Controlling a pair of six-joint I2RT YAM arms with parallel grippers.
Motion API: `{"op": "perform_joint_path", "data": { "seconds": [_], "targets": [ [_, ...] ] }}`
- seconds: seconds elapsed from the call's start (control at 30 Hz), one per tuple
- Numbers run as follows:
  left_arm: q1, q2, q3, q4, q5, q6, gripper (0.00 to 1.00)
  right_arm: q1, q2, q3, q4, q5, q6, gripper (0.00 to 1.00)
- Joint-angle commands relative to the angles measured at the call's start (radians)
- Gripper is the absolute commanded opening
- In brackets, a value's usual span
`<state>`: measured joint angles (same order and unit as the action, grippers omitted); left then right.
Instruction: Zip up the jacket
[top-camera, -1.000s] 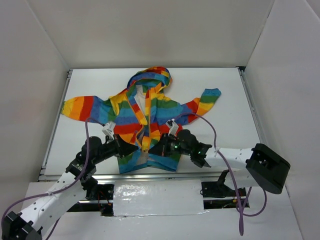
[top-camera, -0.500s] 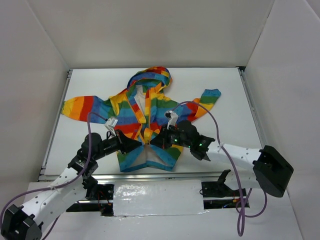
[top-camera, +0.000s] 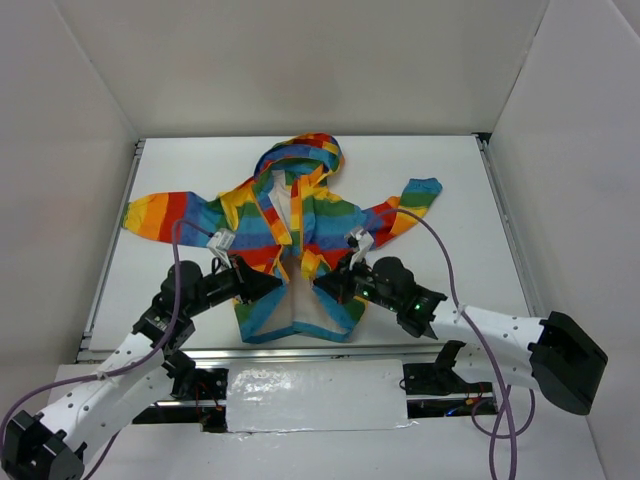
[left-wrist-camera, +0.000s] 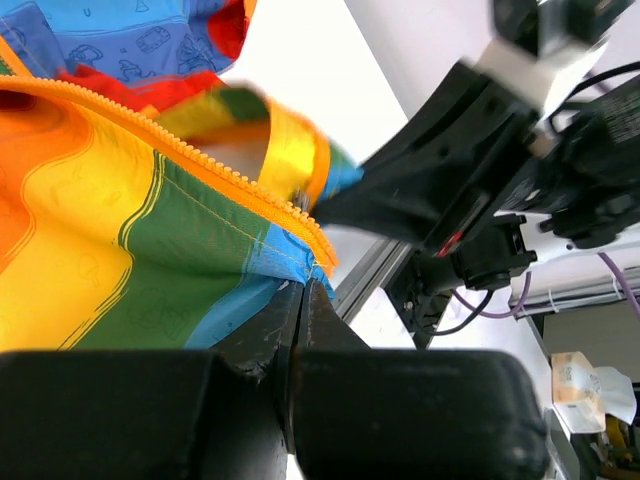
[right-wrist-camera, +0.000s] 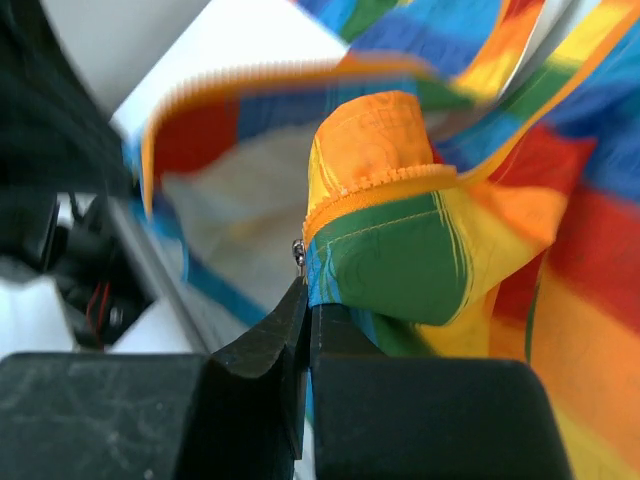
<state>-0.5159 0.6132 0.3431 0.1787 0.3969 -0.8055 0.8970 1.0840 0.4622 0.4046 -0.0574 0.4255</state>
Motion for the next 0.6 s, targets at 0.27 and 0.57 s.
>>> {"op": "perform_joint_path", "data": {
  "seconds": [0.27,0.57],
  "targets": [
    [-0.003,-0.044,0.008,0.152,0.112,0.052,0.00,-0.004,0.019,-0.172,0.632,-0.314,0.128,0.00],
    [-0.003,-0.020,-0.035,0.258,0.187,0.028,0.00,-0.015,0.037,-0.163,0.655,-0.392,0.127,0.00]
  ]
}}
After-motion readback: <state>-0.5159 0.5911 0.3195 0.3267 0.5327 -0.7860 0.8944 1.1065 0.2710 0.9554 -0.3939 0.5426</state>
